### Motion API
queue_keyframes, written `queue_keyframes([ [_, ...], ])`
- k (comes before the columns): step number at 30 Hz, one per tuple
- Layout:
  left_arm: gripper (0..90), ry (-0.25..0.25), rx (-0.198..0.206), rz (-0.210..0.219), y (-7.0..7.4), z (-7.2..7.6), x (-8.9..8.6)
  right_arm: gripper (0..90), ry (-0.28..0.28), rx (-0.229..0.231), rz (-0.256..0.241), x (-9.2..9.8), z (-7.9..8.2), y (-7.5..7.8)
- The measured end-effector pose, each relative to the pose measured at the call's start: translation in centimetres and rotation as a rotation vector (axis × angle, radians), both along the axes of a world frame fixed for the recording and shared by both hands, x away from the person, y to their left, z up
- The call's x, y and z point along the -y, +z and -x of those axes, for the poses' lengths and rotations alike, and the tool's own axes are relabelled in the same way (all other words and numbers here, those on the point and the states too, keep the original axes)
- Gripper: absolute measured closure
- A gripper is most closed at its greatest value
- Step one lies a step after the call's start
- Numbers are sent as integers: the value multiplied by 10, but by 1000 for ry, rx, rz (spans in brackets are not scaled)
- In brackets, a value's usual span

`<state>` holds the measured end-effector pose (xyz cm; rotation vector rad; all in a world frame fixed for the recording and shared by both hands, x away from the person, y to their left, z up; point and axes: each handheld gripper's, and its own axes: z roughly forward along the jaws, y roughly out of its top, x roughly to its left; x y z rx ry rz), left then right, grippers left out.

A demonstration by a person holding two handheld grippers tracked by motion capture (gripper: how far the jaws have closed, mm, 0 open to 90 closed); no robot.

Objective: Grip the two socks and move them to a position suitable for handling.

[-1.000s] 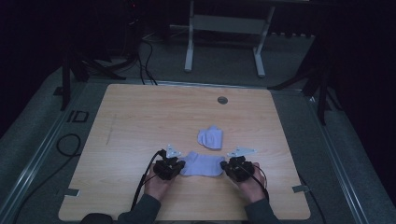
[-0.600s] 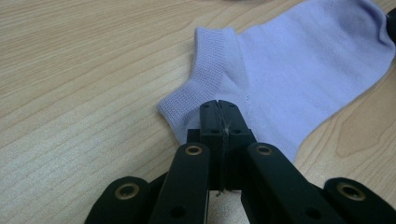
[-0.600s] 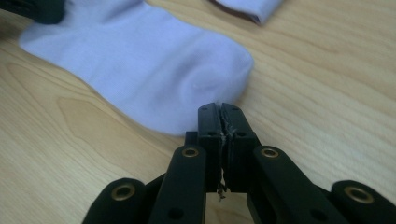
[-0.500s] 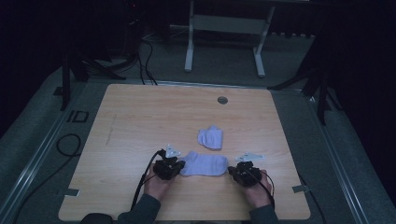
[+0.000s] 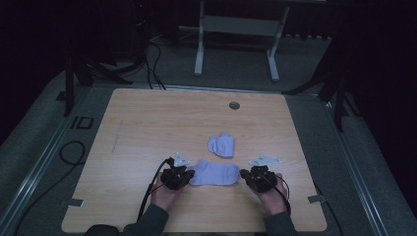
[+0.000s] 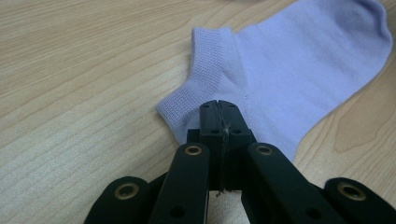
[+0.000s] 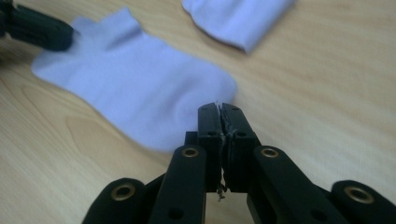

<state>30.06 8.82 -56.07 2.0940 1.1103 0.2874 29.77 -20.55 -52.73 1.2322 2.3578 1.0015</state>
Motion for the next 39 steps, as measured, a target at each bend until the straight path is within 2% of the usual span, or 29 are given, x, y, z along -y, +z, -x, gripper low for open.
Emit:
queue_keyframes([
  [4,883,-14,1,5,0,1,-1,868,30,23,22,-13,-14,10],
  [7,845,-21,-1,31,1,2,-2,868,56,43,44,-25,-27,17],
  [13,830,-26,22,58,5,3,-5,854,101,72,74,-48,-49,26],
  [20,819,-7,29,61,7,2,-11,865,106,58,88,-66,-77,28],
  [25,819,0,26,63,6,2,-12,866,83,6,75,-80,-99,23],
  [32,815,5,29,60,7,1,-14,791,77,-78,124,-103,-117,3],
  [35,815,4,29,53,7,1,-14,777,54,-123,138,-106,-125,-6],
  [39,815,3,27,52,6,1,-13,810,34,-172,113,-105,-132,-11],
])
